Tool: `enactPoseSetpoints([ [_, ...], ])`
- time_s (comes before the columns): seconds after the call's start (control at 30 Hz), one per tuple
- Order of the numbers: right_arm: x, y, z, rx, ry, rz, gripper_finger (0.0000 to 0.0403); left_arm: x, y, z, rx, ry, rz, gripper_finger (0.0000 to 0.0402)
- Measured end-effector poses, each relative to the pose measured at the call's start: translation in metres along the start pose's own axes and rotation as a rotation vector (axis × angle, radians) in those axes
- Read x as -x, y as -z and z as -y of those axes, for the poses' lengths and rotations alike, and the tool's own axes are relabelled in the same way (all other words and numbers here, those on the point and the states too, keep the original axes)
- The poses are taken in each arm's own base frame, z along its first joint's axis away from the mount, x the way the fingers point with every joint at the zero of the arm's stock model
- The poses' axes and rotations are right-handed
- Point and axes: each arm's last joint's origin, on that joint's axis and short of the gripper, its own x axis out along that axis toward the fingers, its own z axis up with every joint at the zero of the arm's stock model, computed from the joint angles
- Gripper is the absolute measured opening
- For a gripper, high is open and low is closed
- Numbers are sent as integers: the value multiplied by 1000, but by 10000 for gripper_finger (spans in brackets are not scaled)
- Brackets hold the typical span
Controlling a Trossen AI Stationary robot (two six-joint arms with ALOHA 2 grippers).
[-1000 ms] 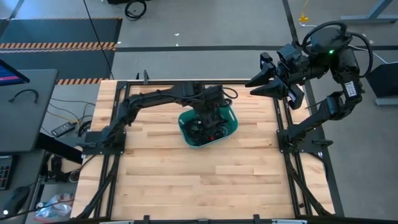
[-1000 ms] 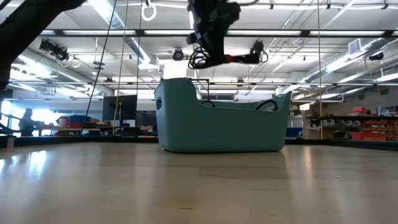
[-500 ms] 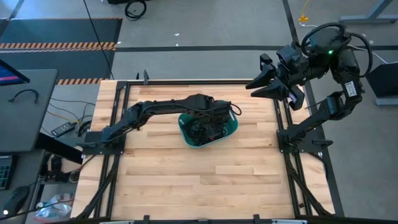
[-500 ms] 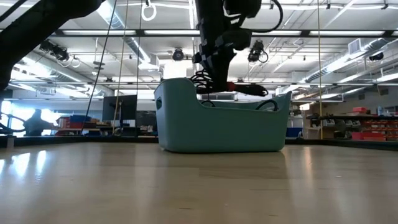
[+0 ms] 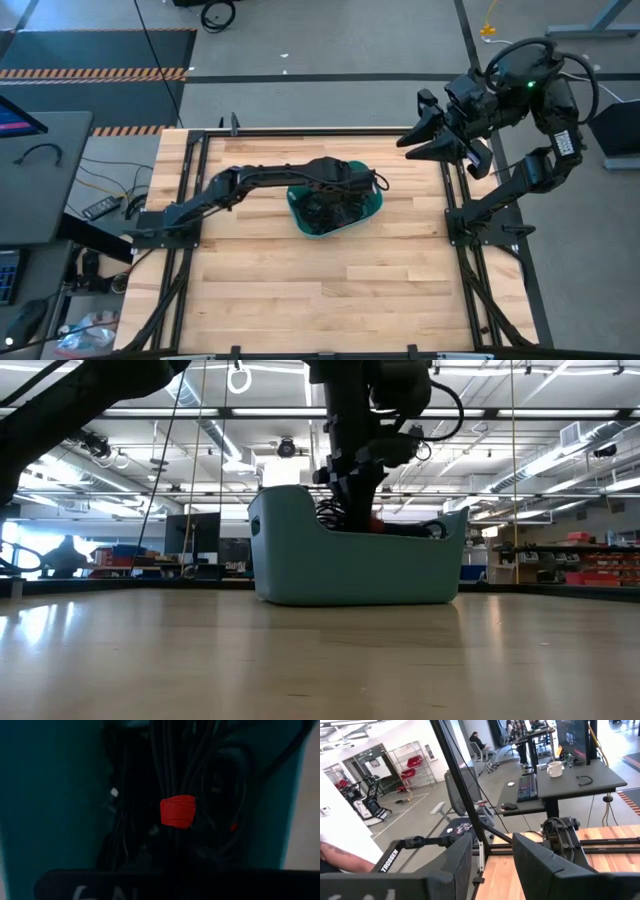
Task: Pick and place USB-C Cables
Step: Put the black charger cable into the green bin, then adjust the green bin on the table
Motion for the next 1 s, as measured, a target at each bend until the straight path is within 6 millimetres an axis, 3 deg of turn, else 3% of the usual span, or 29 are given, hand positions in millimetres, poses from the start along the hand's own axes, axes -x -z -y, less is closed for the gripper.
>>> enactPoseSetpoints([
  [0.37, 0, 0, -1, 4, -23, -7, 146, -14, -2, 3, -15, 7, -12, 33],
  [0.7, 0, 0, -1, 7, -24, -7, 146, -14, -2, 2, -18, 7, -12, 158],
  [0.83, 0, 0, -1, 7, -24, -7, 146, -11, -2, 1, -37, 9, -8, 182],
  [1.0, 0, 0, -1, 21, -24, -7, 146, 10, -1, -1, -37, 21, 36, 193],
])
